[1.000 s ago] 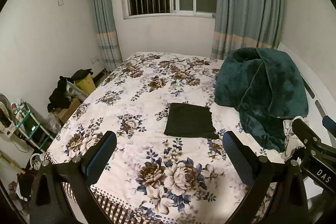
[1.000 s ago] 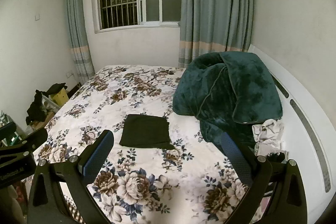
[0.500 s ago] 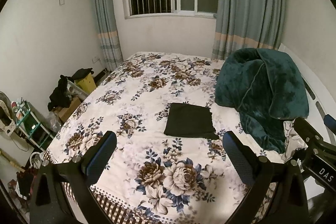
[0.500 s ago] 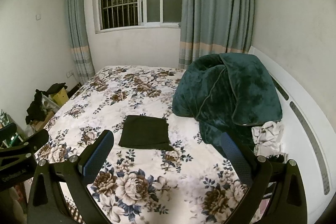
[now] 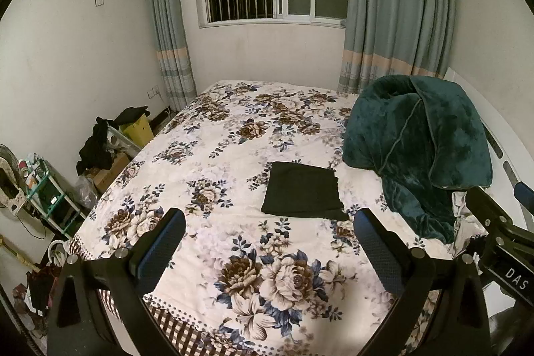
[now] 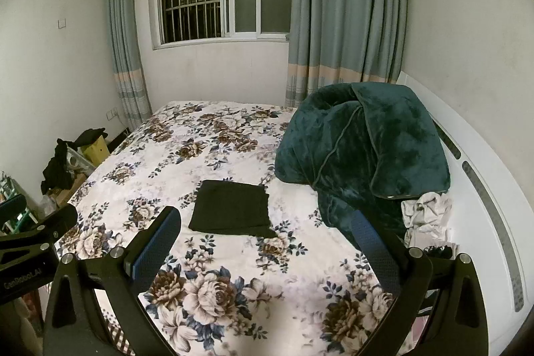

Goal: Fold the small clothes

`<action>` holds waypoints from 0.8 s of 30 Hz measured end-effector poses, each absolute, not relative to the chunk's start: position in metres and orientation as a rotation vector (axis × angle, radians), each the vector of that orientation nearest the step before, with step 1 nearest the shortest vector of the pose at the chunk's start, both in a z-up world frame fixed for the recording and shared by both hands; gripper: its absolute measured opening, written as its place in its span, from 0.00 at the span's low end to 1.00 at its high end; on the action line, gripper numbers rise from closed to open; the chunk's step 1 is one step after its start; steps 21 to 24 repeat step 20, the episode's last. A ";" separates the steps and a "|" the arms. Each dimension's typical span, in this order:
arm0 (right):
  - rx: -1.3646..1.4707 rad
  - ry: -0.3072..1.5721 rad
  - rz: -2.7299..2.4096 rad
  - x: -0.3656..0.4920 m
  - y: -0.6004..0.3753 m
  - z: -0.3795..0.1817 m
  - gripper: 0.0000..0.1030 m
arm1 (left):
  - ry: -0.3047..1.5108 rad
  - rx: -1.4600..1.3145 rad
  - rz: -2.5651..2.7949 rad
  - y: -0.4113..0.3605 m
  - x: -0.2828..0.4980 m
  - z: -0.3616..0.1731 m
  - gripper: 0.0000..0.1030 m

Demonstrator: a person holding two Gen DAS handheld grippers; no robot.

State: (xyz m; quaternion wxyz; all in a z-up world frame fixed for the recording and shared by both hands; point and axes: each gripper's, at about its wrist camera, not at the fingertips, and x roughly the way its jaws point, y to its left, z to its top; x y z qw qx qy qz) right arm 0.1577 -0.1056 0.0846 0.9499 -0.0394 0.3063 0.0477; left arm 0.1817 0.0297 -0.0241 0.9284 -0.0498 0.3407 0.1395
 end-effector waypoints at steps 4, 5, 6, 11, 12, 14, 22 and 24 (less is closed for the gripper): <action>-0.081 0.623 0.096 0.158 -0.105 0.084 1.00 | 0.699 -0.102 0.285 0.030 0.182 -0.024 1.00; -0.080 0.624 0.096 0.158 -0.104 0.084 1.00 | 0.699 -0.102 0.285 0.030 0.182 -0.024 1.00; -0.079 0.623 0.095 0.157 -0.106 0.084 1.00 | 0.698 -0.102 0.285 0.030 0.182 -0.024 1.00; -0.081 0.623 0.096 0.158 -0.104 0.084 1.00 | 0.700 -0.102 0.284 0.031 0.183 -0.024 1.00; -0.079 0.623 0.095 0.157 -0.105 0.084 1.00 | 0.700 -0.102 0.284 0.031 0.183 -0.024 1.00; -0.079 0.622 0.096 0.157 -0.104 0.084 1.00 | 0.700 -0.103 0.284 0.031 0.182 -0.023 1.00; -0.080 0.623 0.094 0.156 -0.105 0.085 1.00 | 0.691 -0.098 0.285 0.031 0.183 -0.023 1.00; -0.080 0.623 0.094 0.156 -0.105 0.085 1.00 | 0.691 -0.098 0.285 0.031 0.183 -0.023 1.00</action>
